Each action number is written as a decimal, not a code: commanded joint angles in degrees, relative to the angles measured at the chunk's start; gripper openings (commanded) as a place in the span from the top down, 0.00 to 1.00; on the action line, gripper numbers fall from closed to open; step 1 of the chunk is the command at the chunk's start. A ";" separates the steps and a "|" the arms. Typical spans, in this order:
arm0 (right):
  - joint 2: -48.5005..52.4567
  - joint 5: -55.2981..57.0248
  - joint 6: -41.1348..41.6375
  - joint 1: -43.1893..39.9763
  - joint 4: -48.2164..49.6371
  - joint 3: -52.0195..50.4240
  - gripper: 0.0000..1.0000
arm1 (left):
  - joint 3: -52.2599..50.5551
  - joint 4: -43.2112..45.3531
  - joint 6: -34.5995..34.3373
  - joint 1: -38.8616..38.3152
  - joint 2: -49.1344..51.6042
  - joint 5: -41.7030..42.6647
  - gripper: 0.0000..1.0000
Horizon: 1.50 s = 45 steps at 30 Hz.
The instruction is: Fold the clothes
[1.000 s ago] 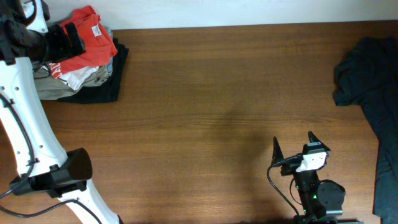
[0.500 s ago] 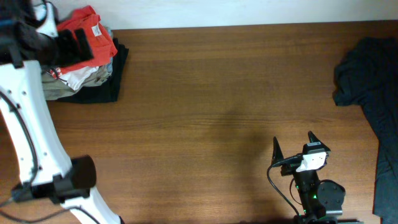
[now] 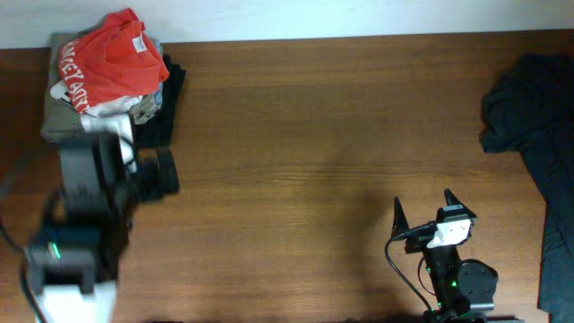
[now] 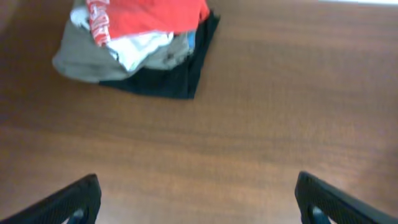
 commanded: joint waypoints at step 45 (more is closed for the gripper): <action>-0.48 0.31 0.07 0.52 -0.46 -0.26 0.01 | -70.44 51.95 3.69 8.70 -58.38 0.44 0.01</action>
